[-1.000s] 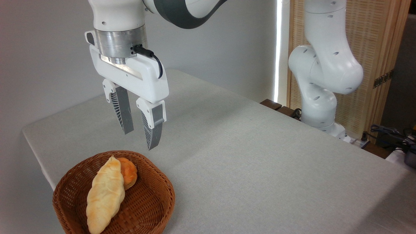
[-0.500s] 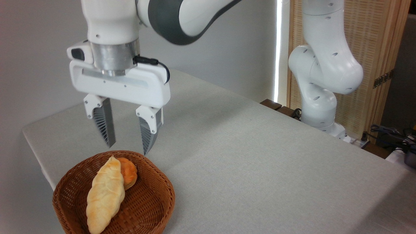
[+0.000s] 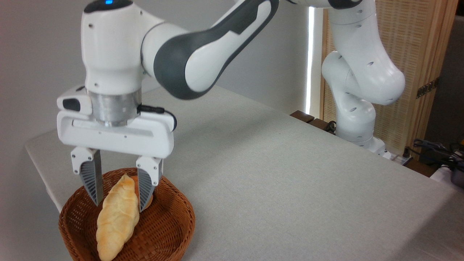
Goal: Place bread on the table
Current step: 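Lower the open gripper over the long pale bread roll in the basket, then close the gripper on the long bread roll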
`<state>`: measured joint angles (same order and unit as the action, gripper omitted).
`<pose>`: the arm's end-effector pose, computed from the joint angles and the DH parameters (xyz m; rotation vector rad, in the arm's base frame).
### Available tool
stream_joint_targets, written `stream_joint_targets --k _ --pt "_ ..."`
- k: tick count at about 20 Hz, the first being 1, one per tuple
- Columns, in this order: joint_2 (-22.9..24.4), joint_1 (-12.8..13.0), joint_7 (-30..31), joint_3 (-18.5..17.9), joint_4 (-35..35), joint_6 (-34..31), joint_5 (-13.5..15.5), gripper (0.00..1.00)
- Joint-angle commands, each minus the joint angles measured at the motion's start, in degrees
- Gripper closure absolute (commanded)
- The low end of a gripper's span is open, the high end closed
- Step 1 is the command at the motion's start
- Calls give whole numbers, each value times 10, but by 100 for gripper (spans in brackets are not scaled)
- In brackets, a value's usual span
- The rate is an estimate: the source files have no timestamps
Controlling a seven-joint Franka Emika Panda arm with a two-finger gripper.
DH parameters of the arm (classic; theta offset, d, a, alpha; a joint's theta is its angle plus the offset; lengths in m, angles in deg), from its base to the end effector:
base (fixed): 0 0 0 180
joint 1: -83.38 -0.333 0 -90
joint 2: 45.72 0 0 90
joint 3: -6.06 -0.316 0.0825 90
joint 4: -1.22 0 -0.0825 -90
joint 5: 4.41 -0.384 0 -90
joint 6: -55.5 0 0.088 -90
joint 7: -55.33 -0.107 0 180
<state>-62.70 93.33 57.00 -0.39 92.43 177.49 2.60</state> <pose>0.6704 -0.0548 0.4880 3.0300 0.0172 0.3641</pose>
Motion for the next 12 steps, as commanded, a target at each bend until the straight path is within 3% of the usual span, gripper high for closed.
stream_joint_targets --k 1,7,12 --pt "-18 4 2 0 -6 28 2 0" --pt "-43 4 2 18 -7 48 -50 0" --pt "-54 4 3 34 -7 48 -76 0"
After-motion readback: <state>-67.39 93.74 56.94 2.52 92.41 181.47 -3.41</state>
